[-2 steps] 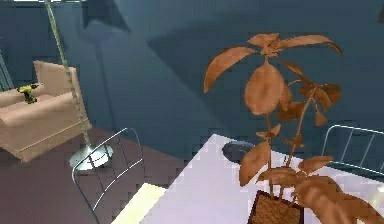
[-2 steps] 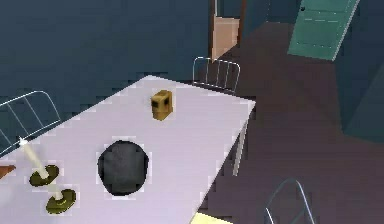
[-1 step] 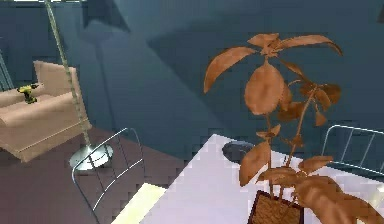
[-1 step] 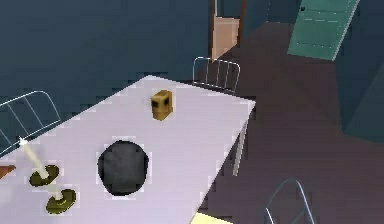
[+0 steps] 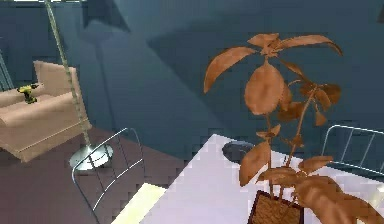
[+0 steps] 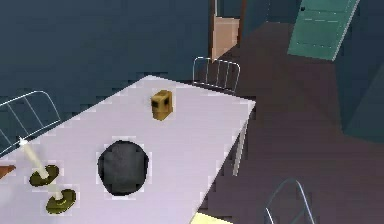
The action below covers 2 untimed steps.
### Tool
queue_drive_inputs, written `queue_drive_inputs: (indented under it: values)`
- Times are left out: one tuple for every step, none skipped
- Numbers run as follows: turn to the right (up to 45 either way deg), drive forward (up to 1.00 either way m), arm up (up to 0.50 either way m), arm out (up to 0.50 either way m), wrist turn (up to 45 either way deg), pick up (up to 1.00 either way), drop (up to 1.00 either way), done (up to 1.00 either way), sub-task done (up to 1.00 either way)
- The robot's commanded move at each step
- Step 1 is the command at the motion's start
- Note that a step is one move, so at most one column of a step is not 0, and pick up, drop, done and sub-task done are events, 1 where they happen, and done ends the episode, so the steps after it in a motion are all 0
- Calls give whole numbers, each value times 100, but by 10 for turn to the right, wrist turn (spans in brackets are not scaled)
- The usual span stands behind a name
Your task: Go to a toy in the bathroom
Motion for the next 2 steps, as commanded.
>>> queue_drive_inputs:
  values:
    - [450, 0, 0, 0, 0, 0, 0, 0, 0]
    - [450, 0, 0, 0, 0, 0, 0, 0, 0]
